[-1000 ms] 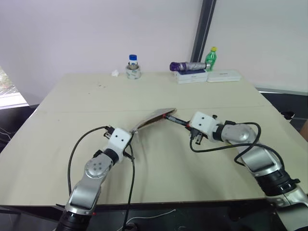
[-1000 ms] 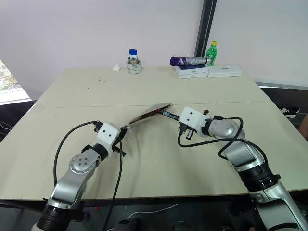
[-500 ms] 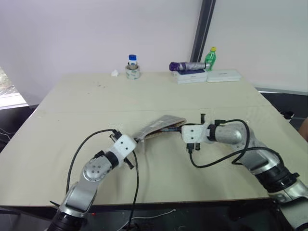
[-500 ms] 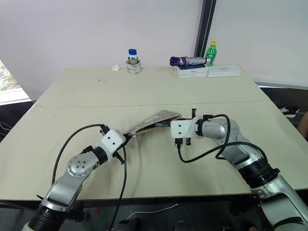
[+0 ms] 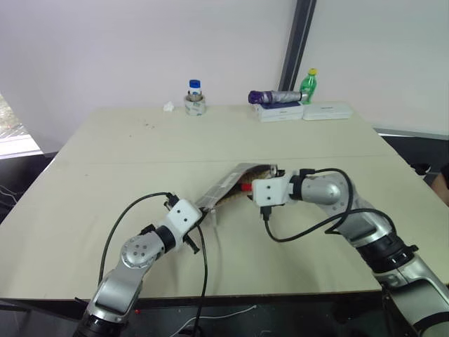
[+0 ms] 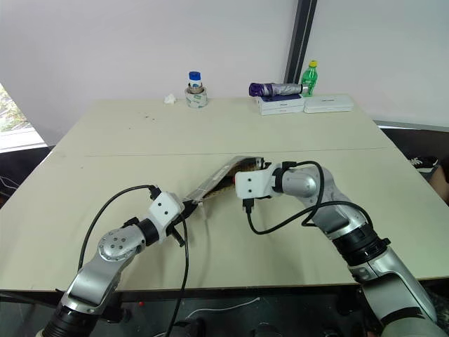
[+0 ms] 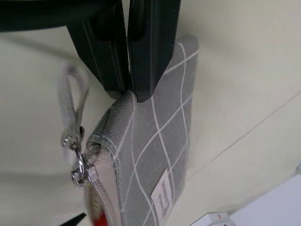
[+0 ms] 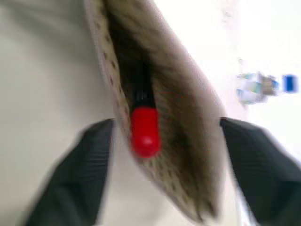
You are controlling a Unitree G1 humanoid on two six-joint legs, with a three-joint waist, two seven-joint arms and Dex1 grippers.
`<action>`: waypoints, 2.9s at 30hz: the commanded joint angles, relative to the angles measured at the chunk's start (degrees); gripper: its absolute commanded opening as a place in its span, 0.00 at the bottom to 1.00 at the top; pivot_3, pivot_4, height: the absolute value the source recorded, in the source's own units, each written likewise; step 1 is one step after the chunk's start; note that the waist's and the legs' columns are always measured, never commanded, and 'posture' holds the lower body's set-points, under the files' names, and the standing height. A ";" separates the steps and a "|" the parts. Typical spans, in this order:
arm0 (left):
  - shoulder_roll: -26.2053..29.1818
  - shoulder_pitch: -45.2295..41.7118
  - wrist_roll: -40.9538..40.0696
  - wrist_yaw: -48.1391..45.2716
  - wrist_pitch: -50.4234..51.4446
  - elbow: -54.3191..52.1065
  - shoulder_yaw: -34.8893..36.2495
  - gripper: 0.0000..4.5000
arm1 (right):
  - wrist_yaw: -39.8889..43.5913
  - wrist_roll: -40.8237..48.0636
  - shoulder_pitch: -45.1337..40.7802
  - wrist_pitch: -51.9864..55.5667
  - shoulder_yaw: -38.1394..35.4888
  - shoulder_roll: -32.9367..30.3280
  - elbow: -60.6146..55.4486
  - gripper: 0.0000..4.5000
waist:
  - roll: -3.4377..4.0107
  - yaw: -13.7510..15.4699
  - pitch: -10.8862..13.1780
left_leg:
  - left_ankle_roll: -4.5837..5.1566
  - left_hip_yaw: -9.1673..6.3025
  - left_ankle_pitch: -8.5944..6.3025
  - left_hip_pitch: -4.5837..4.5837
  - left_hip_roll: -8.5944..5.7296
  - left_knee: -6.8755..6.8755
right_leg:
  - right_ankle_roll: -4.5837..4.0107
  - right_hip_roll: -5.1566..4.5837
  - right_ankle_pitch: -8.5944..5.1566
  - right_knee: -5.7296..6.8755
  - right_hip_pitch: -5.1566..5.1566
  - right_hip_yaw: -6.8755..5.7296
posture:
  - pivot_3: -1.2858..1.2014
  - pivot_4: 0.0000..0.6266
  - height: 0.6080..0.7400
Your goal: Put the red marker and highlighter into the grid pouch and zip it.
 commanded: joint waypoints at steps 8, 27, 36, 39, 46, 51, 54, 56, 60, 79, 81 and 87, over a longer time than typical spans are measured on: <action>-3.63 -1.85 -1.42 3.63 2.75 -2.22 1.70 0.00 | 1.00 7.44 6.82 15.33 -13.98 -3.69 -4.50 0.84 | 0.00 0.08 0.00 | 0.01 -0.01 0.00 0.00 -0.01 0.04 | 0.00 -0.04 0.00 0.00 0.04 -0.02 | 0.52 0.24 0.98; -9.49 -6.00 1.63 9.89 2.48 2.71 -0.84 0.00 | -14.60 22.94 12.64 53.92 -34.89 3.55 8.30 0.64 | 0.02 -0.03 -0.02 | 0.01 0.14 0.00 0.03 -0.05 0.07 | 0.00 0.02 0.00 0.05 0.10 -0.01 | 0.52 0.24 0.98; -9.13 -7.07 2.90 10.43 0.61 5.21 -0.52 0.00 | -7.72 26.58 12.73 45.74 -28.73 -2.02 -2.91 0.19 | 0.03 -0.17 -0.01 | 0.01 0.33 0.00 0.02 -0.06 0.05 | 0.00 0.01 0.00 0.06 0.02 0.02 | 0.52 0.24 0.98; -9.26 -7.51 3.12 10.41 0.07 5.99 -0.60 0.00 | -0.63 31.48 13.22 44.24 -27.42 -5.19 -11.53 0.19 | 0.02 -0.24 -0.01 | 0.02 0.36 -0.01 0.01 -0.03 0.02 | 0.01 0.04 0.00 0.06 -0.01 0.02 | 0.52 0.24 0.98; -9.54 -7.44 3.47 10.19 -0.81 6.32 -0.95 0.00 | 3.30 35.58 13.00 46.18 -23.48 -8.55 -18.67 0.19 | -0.02 0.15 0.01 | 0.04 0.30 -0.02 0.01 -0.03 0.12 | 0.02 0.01 0.00 0.02 0.11 -0.03 | 0.52 0.24 0.98; -9.32 -7.42 3.79 9.88 -1.85 6.27 -1.26 0.00 | 2.26 35.32 11.44 48.02 -19.97 -8.45 -17.30 0.19 | -0.03 0.07 0.01 | 0.04 0.28 -0.02 0.00 -0.03 0.10 | 0.02 0.00 0.00 0.01 0.07 -0.02 | 0.52 0.24 0.98; -8.74 -7.50 4.65 9.54 -2.92 6.32 -1.92 0.00 | 2.43 35.41 10.89 48.44 -18.67 -8.85 -16.62 0.19 | -0.03 0.05 0.01 | 0.04 0.25 -0.02 0.00 -0.02 0.08 | 0.02 0.00 0.00 0.01 0.04 0.00 | 0.52 0.24 0.98; -8.51 -7.42 5.10 9.33 -3.59 6.30 -2.27 0.00 | 2.42 35.09 10.66 48.26 -17.84 -8.97 -15.91 0.19 | -0.03 0.09 0.01 | 0.04 0.22 -0.02 0.00 -0.03 0.08 | 0.02 0.00 0.00 0.02 0.04 -0.01 | 0.52 0.24 0.98; -7.54 -6.96 6.24 8.74 -5.28 6.20 -3.39 0.00 | 2.12 34.89 9.86 48.77 -16.42 -8.72 -14.36 0.19 | -0.03 0.08 0.01 | 0.04 0.20 -0.02 0.00 -0.03 0.08 | 0.02 0.00 0.00 0.01 0.04 -0.01 | 0.52 0.24 0.98; -1.31 -4.66 8.55 -0.14 -15.93 7.00 -7.51 0.00 | 4.89 30.62 3.26 43.39 -7.12 -7.03 -11.40 0.43 | -0.02 0.05 0.01 | 0.04 0.08 -0.02 -0.02 -0.02 0.06 | 0.02 -0.02 0.00 0.00 0.01 0.00 | 0.52 0.24 0.98; -1.21 -4.51 8.56 -0.19 -15.37 7.01 -7.01 0.00 | 4.22 30.38 2.68 42.82 -8.35 -7.15 -10.60 0.63 | -0.02 0.03 0.01 | 0.04 0.08 -0.02 -0.01 -0.02 0.06 | 0.02 -0.02 0.00 0.00 0.01 0.00 | 0.52 0.24 0.98; -4.93 -5.11 3.52 0.77 -6.60 5.40 -2.90 0.00 | 5.73 33.03 3.31 42.18 -14.66 -10.94 -13.42 0.96 | -0.02 0.11 0.01 | 0.05 0.06 -0.02 -0.03 -0.02 0.06 | 0.02 -0.04 0.00 0.00 0.01 -0.02 | 0.52 0.24 0.98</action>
